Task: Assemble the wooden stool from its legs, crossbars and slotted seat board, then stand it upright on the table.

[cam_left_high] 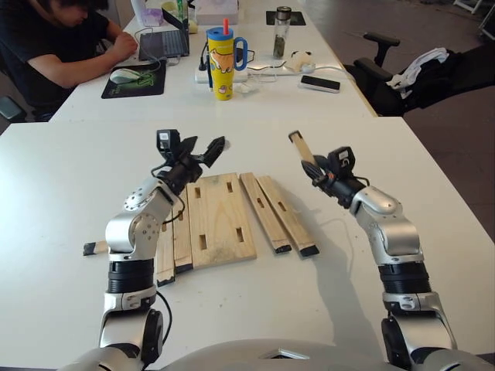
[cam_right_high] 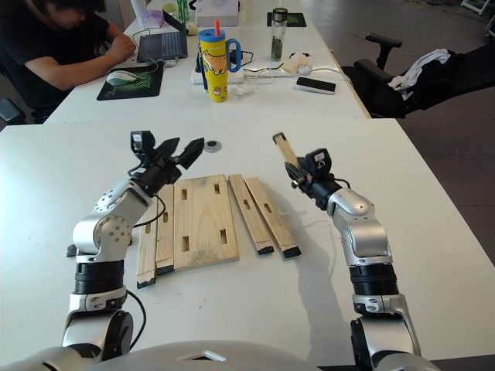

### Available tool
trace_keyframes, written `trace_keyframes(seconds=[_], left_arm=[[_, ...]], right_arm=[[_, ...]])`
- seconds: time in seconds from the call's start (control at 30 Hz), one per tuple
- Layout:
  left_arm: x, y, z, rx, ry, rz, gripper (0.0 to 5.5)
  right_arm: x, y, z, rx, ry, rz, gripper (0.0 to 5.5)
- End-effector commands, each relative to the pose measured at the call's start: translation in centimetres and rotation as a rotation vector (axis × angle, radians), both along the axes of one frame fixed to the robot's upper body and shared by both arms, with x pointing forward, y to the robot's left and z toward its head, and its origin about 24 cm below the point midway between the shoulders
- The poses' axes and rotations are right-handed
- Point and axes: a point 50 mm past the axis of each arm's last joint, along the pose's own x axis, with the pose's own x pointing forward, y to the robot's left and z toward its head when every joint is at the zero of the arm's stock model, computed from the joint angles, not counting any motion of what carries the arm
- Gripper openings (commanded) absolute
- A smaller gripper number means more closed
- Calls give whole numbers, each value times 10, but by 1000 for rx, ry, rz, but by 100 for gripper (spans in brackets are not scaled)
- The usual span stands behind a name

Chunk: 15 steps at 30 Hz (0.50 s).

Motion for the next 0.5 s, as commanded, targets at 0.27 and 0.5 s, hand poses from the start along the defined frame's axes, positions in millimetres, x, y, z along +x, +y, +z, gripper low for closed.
trace_keyframes(seconds=[0.27, 0.5], left_arm=[[-2, -24, 9, -391, 221, -185, 442], [-2, -30, 21, -465, 238, -224, 442]], right_arm=[[-15, 44, 15, 79, -117, 261, 131], [-22, 52, 14, 92, -115, 352, 131]])
